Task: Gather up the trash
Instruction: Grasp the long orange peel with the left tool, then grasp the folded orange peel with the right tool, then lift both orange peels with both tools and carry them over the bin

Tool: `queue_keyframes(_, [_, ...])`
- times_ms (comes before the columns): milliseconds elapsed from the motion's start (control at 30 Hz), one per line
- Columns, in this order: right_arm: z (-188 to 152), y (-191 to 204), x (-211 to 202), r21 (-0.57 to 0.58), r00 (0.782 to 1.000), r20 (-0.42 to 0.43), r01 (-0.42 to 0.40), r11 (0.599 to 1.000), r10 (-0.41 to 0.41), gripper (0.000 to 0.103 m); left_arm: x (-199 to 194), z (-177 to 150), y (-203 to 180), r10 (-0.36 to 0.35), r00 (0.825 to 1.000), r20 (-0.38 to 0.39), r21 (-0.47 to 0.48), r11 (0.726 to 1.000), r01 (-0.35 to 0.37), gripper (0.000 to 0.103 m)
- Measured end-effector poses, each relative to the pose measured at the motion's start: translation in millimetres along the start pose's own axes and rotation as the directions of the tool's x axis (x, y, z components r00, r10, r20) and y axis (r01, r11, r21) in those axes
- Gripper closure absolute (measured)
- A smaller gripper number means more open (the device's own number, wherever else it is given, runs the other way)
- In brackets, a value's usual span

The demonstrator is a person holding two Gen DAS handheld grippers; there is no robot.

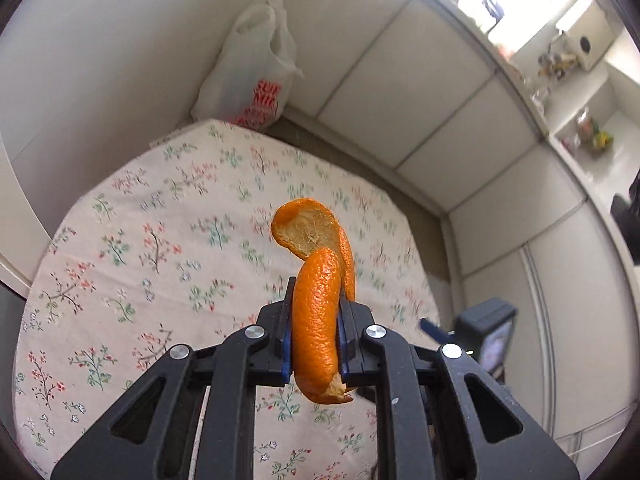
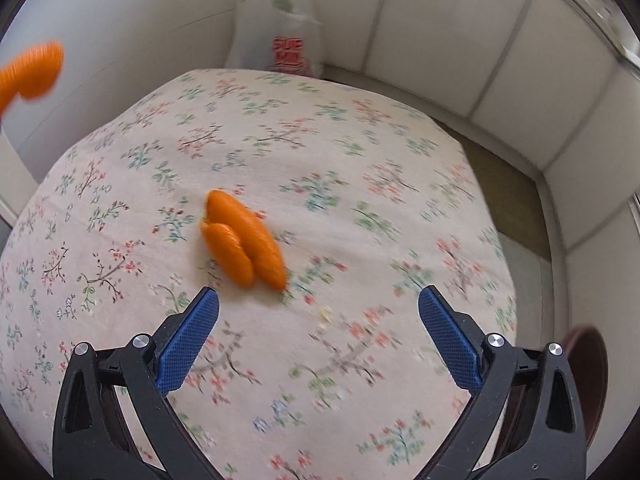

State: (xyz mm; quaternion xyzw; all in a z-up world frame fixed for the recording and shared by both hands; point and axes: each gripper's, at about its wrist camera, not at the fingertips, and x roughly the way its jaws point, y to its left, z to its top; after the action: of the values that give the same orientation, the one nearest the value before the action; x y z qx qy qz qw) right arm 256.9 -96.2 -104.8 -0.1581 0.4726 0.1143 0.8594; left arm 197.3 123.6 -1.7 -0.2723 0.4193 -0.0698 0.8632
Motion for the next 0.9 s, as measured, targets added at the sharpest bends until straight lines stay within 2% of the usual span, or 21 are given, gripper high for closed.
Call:
queue_keyframes(67, [10,15,10,-0.038,0.999,-0.015,-0.033,0.999,0.033,0.009,-4,8,6,-0.015,1.000,0.016,-0.030,0.999,0.016,0.087])
queue_keyframes(167, [22,34,24,-0.076,0.997,-0.045,-0.071,0.995,0.068,0.021,-9,15,15,-0.030,0.999,0.027,-0.066,0.997,0.032,0.087])
queue_keyframes(233, [28,42,34,-0.089,0.994,-0.064,-0.090,0.992,0.085,0.022,-9,18,19,-0.034,0.999,0.030,-0.078,0.996,0.036,0.087])
queue_keyframes(367, [33,56,46,-0.129,0.994,-0.075,-0.087,0.988,0.077,0.023,-8,20,23,-0.047,0.999,0.027,-0.094,0.994,0.049,0.087])
queue_keyframes(467, [35,62,55,-0.153,0.994,-0.093,-0.079,0.985,0.065,0.030,-7,21,24,-0.051,0.998,0.023,-0.097,0.994,0.053,0.087])
queue_keyframes(533, [35,63,57,-0.157,0.994,-0.085,-0.080,0.984,0.067,0.036,-6,21,24,-0.052,0.998,0.020,-0.101,0.993,0.054,0.087])
queue_keyframes(600, [38,60,57,-0.145,0.995,-0.076,-0.079,0.986,0.068,0.058,-4,20,25,-0.052,0.999,0.017,-0.105,0.993,0.053,0.087])
queue_keyframes(800, [35,55,53,-0.125,0.996,-0.055,-0.072,0.990,0.065,0.077,0,19,26,-0.043,0.999,0.013,-0.107,0.993,0.044,0.087])
queue_keyframes(900, [34,54,49,-0.101,0.997,-0.042,-0.062,0.993,0.058,0.082,2,18,26,-0.037,0.999,0.013,-0.106,0.994,0.038,0.087])
